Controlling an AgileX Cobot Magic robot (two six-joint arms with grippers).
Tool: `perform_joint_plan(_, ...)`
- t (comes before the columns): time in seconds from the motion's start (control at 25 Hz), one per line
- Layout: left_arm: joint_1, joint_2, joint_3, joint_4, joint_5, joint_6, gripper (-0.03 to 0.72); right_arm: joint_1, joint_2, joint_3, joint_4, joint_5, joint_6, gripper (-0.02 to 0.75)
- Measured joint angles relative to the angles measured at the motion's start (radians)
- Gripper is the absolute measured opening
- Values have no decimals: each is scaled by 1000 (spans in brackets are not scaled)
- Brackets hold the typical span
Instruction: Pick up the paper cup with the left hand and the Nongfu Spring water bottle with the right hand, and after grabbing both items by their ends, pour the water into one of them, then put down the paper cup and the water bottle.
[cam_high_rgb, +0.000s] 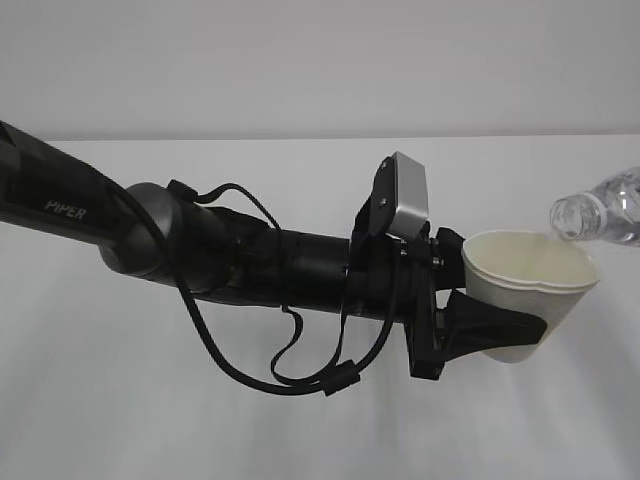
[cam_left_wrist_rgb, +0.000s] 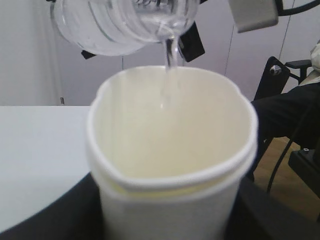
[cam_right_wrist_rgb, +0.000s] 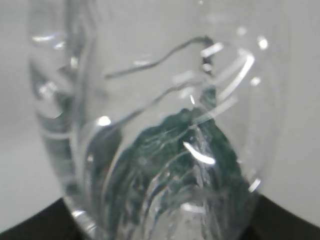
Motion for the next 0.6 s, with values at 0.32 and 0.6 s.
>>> perform_joint_plan(0.32,0,0,0,-13,16,0,422,0,0,0,-31,0,0,393)
perform_joint_plan(0.6,0,0,0,-19,24,0,422,0,0,0,-35,0,1,393)
